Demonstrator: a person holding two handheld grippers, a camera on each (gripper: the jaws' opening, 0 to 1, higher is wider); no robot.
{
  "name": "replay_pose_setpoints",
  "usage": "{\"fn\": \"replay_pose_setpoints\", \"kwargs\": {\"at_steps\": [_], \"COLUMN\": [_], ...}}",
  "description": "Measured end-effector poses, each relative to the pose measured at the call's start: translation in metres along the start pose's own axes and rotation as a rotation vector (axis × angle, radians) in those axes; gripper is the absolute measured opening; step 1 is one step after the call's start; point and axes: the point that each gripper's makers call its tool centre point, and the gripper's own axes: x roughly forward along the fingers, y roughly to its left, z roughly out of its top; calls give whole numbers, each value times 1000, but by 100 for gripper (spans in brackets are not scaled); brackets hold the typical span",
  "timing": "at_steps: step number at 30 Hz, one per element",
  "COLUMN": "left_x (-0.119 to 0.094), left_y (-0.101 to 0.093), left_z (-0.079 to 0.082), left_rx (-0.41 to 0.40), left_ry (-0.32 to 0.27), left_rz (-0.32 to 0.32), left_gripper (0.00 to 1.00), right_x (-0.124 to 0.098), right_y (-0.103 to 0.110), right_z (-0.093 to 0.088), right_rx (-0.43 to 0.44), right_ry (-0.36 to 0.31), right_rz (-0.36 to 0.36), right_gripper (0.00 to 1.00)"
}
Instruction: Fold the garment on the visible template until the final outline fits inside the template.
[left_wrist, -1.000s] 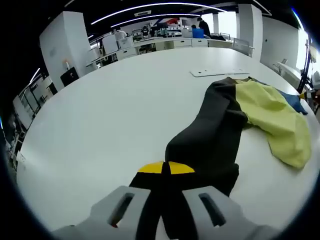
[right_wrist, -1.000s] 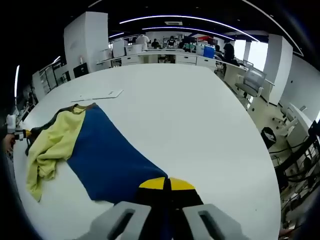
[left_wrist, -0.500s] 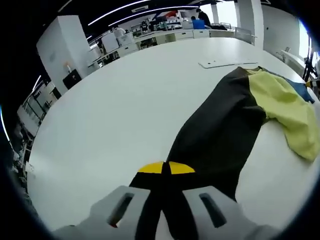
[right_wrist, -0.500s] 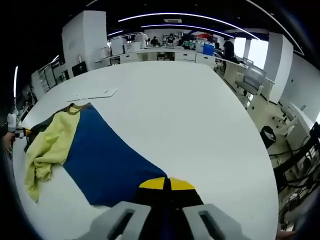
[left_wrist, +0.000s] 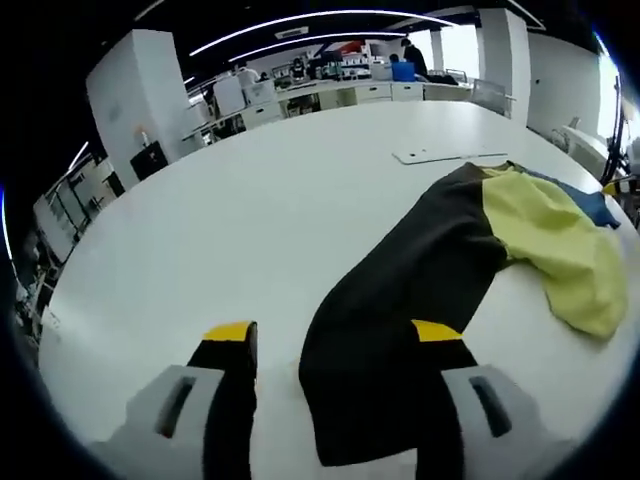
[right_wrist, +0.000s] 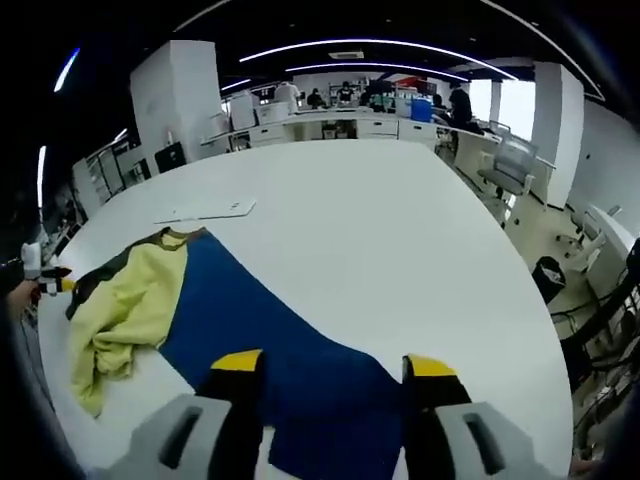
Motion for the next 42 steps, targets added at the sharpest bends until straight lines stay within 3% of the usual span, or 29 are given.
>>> {"fn": "replay_pose_setpoints", "kwargs": {"at_steps": [5, 12, 17, 23, 30, 35, 42], "left_x": [-18, -45, -62, -81, -98, -110, -120], "left_y": [-9, -25, -42, -61, -76, -87, -97], "left_z": [10, 20, 20, 15, 12, 9, 1], "left_rx": [-12, -22, -13, -27, -28, 8, 30], "left_ry": [-69, -145, -167, -180, -196, -202, -195], "left_rz": [-25, -67, -101, -154, -195, -217, -246], "left_gripper": [83, 99, 99, 99, 99, 99, 96], "right_x": [-8, -23, -37, -48, -53, -56, -58], "right_y": [46, 123, 177, 227, 268, 294, 326], "right_z": [2, 3, -5, -18, -30, -46, -75], "right_rx": [-48, -153, -236, -316, -406, -498, -588], "right_ry": [3, -12, 2, 15, 13, 20, 49], "right_rz": [114, 326, 474, 593, 664, 711, 781], "right_gripper": [79, 89, 91, 90, 86, 79, 63]}}
